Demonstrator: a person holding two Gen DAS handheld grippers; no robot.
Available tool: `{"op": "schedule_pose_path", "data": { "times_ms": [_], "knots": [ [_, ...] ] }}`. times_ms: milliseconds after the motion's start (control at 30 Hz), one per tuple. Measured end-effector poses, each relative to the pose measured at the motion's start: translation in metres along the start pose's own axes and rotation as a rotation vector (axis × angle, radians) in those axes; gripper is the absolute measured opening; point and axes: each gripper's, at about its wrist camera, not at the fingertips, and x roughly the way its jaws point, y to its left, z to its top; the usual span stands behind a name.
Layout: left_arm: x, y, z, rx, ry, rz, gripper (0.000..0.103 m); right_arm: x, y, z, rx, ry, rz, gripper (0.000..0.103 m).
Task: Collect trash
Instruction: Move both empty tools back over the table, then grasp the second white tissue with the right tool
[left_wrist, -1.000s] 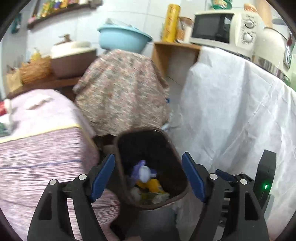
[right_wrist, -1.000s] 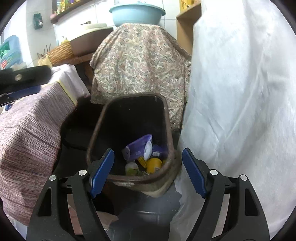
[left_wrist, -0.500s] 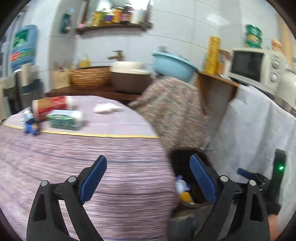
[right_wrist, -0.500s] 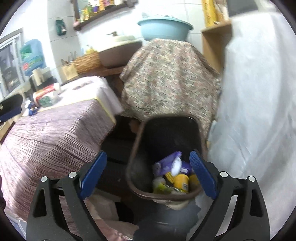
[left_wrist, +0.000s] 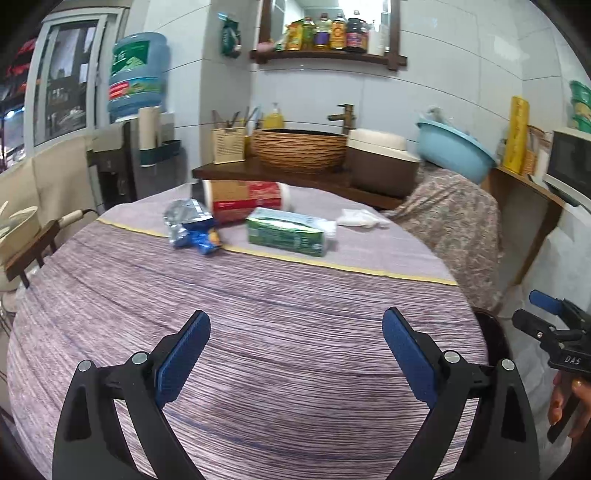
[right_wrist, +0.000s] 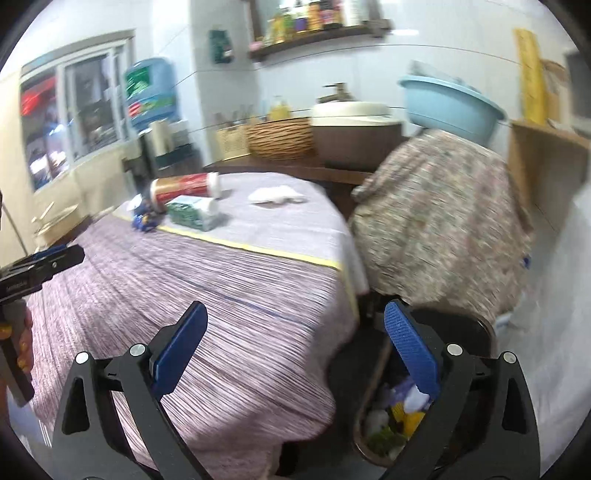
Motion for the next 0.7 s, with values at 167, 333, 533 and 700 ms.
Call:
{"op": "schedule_pose_path", "data": {
  "times_ms": [167, 333, 533, 700],
  "knots": [
    [0.005, 0.030, 0.000, -0.031, 0.028, 0.048, 0.093, 0.025, 0.027, 0.019, -0.063, 0.027, 0.050, 0.095],
    [0.013, 0.050, 0.003, -0.043, 0.035, 0.080, 0.093, 0.061, 0.039, 0.042, -0.068, 0.067, 0.097, 0.095],
    [0.025, 0.068, 0.011, -0.038, 0.051, 0.102, 0.093, 0.117, 0.039, 0.076, -0.018, 0.110, 0.104, 0.095],
    [0.035, 0.078, 0.015, -0.038, 0.063, 0.106, 0.093, 0.170, 0.037, 0.105, -0.038, 0.149, 0.057, 0.095]
  ]
}}
